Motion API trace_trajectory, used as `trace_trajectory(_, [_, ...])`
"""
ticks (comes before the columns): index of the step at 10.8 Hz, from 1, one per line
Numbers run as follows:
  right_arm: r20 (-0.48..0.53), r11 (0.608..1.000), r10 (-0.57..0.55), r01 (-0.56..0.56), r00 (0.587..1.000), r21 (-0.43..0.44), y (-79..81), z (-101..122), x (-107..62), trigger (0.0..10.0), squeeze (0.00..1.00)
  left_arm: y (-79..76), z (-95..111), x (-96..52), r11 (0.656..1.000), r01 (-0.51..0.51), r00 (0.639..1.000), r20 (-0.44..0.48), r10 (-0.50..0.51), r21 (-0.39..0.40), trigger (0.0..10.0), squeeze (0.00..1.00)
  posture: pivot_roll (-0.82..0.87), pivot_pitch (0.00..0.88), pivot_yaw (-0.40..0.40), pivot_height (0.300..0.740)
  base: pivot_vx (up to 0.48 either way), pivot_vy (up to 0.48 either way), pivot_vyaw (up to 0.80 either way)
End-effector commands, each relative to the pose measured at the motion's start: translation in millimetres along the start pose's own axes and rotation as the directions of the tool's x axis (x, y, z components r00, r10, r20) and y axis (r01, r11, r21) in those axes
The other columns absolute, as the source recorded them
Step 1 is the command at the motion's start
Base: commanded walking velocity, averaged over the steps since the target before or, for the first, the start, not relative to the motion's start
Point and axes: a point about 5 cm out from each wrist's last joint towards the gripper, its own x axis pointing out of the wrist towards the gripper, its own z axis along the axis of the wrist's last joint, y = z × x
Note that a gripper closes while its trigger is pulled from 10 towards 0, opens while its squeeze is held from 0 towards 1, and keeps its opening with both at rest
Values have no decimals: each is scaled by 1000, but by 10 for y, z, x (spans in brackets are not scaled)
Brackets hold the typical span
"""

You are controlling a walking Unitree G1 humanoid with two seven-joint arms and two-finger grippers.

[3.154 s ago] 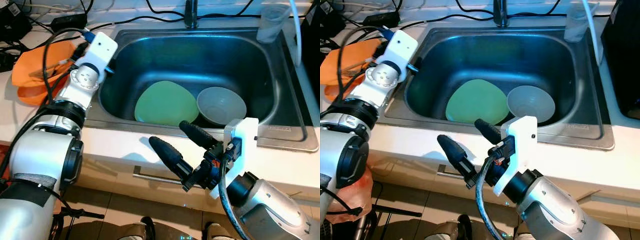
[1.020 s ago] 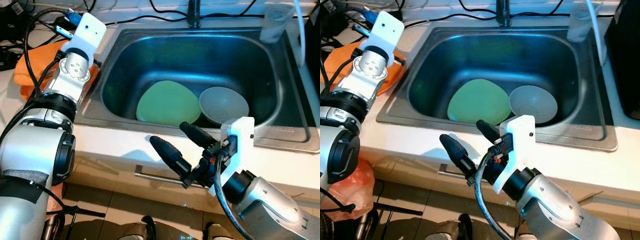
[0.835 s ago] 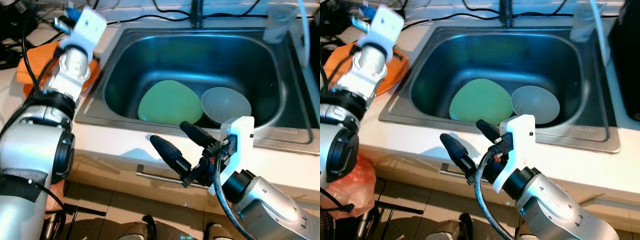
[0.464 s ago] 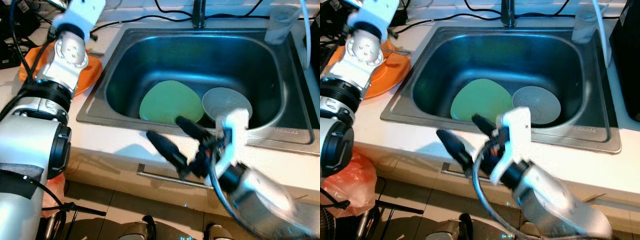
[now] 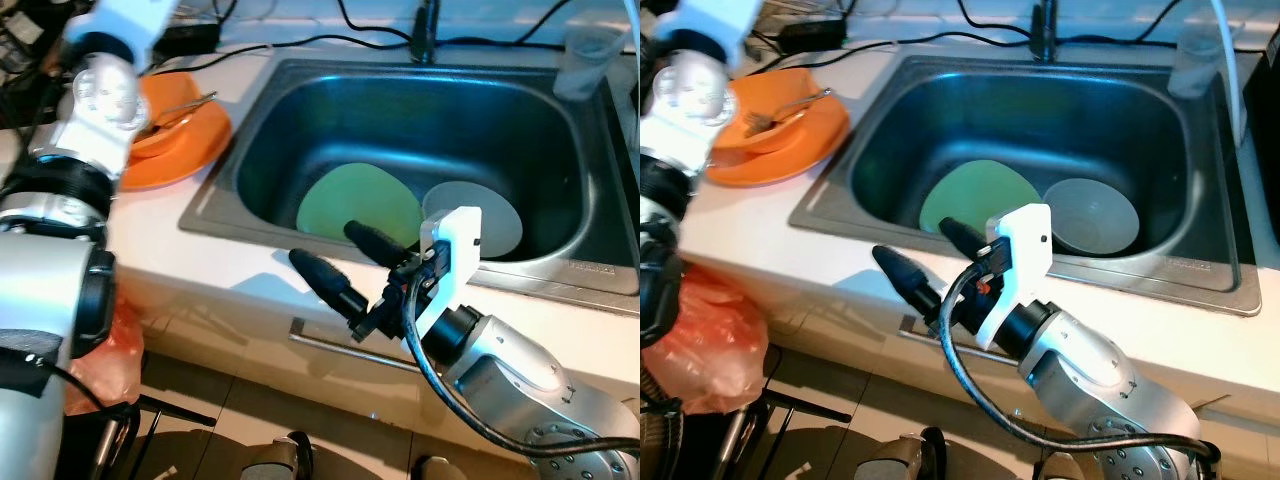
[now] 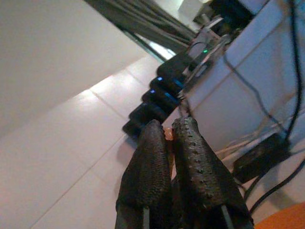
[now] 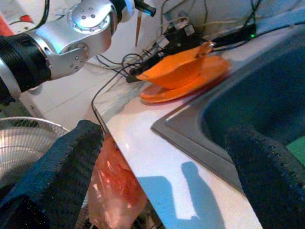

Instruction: Kitchen organization

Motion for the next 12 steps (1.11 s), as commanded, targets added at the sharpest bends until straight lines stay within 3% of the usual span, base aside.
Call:
trace_trajectory(1, [14,1000,17,-17,1000,-14,12,27,21,10000,0,81,-21,0,999,-44,999,9,44,-7,0,0,-103,85,140,740,0,0,0])
trace_trajectory(4, [79,995,-69,74,994,-60,-133,124,47,10000,0,8,180,11,988,-63,993,92,76,-141,0,0,-95,64,139,740,0,0,0])
trace_trajectory(8, [119,984,-134,146,984,-103,-259,196,71,10000,0,-240,306,-70,963,4,989,144,36,-269,0,0,-80,60,138,740,0,0,0])
trace_trajectory(9, [117,983,-137,150,984,-107,-267,193,71,10000,0,-251,313,-76,958,7,989,144,36,-286,0,0,-80,60,138,740,0,0,0])
trace_trajectory(10, [25,955,-212,212,977,-208,-373,118,30,10000,0,-362,402,-112,926,50,986,164,12,-373,0,0,-80,63,132,740,0,0,0])
trace_trajectory(12, [2,943,-247,241,969,-231,-429,107,5,10000,0,-477,464,-153,907,90,984,179,-16,-410,0,0,-85,66,127,740,0,0,0])
